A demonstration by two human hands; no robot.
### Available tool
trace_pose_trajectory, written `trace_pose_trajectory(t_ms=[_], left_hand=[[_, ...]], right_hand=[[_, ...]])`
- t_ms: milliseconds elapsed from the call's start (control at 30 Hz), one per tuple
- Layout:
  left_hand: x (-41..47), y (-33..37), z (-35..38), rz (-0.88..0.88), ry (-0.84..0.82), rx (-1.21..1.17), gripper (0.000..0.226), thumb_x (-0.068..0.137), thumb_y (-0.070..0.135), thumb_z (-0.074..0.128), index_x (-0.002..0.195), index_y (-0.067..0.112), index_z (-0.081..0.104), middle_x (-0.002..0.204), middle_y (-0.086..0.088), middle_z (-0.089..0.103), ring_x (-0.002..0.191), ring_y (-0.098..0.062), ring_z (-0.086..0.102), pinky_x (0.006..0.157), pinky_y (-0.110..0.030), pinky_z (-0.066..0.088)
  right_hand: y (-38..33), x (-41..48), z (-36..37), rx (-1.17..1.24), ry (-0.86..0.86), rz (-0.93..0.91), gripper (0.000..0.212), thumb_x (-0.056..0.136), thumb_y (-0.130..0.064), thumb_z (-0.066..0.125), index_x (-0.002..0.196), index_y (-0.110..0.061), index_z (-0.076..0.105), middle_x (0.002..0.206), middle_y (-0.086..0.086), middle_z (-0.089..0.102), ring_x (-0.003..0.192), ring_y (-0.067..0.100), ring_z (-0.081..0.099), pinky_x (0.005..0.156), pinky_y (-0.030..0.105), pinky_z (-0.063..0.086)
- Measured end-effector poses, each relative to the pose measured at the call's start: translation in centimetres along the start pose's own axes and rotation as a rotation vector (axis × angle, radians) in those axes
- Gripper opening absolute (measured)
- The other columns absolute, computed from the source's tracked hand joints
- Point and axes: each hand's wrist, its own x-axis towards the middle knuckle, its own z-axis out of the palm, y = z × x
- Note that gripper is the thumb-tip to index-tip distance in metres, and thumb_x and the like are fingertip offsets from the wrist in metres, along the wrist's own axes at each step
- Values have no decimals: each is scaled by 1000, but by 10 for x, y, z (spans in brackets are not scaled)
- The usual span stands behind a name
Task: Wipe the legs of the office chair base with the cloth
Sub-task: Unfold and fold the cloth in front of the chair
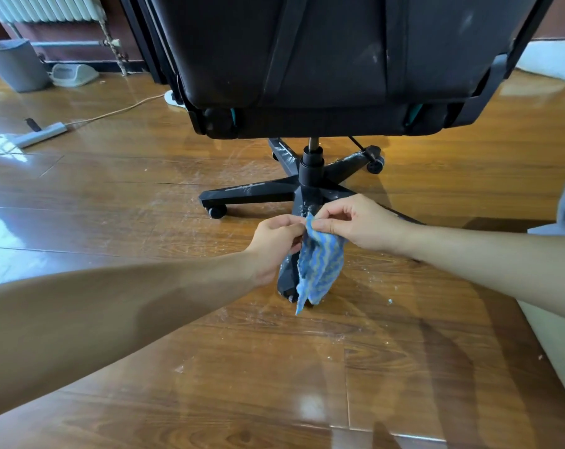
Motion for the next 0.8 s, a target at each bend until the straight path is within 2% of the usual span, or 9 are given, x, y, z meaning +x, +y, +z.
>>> trace_pose_trajectory(t_ms=[67,100,167,200,300,500,667,733,800], left_hand=[[-3,3,4,-12,-3,-32,14,102,12,67,111,7,77,98,-6,80,89,-12,75,81,-24,58],[-4,4,5,-19,-5,-54,13,101,11,69,110,7,77,98,-7,81,93,-14,77,85,-25,60],[-6,5,5,-27,-11,-98,10,101,7,68,105,9,76,98,-8,81,97,-17,78,92,-29,62],[-6,5,4,-30,-13,-111,10,101,6,67,103,10,76,97,-8,81,98,-18,78,93,-30,62],[-5,5,3,-37,-28,-111,12,103,5,65,100,12,74,99,-9,79,101,-19,76,95,-32,62],[-9,5,5,-12,-77,-30,11,103,6,65,103,13,74,96,-3,78,101,-14,75,97,-29,61],[-10,8,4,-1,-107,-38,8,99,8,68,103,13,73,98,-4,78,105,-18,75,102,-33,59],[-11,9,4,10,-125,-13,12,96,12,73,108,10,72,100,-7,77,103,-18,74,98,-29,59],[-10,8,3,44,-135,58,18,93,11,79,110,7,73,100,-7,79,98,-16,75,95,-28,59]], right_hand=[[5,4,4,-9,49,7,14,96,-32,69,91,-22,78,86,2,76,81,23,71,75,41,58],[8,5,6,-14,73,14,15,95,-33,70,89,-21,77,79,3,74,72,22,67,69,39,56],[11,5,9,-4,123,42,18,94,-33,72,88,-16,73,61,2,60,54,12,49,55,24,44],[12,5,9,8,141,54,20,94,-32,73,88,-13,71,58,2,51,51,10,40,52,17,38],[17,4,8,17,153,71,23,94,-31,73,88,-9,69,58,3,44,50,9,34,48,9,33],[21,6,8,6,154,82,22,94,-33,72,89,-12,70,62,6,53,55,11,41,50,9,36],[25,9,10,-11,187,87,23,93,-36,73,87,-14,69,57,-2,49,52,8,40,51,11,38],[27,10,11,-32,200,89,26,92,-39,73,87,-13,69,56,-1,49,53,8,41,54,14,39],[29,11,11,-47,184,69,29,91,-43,73,86,-15,68,60,7,55,57,10,45,59,23,42]])
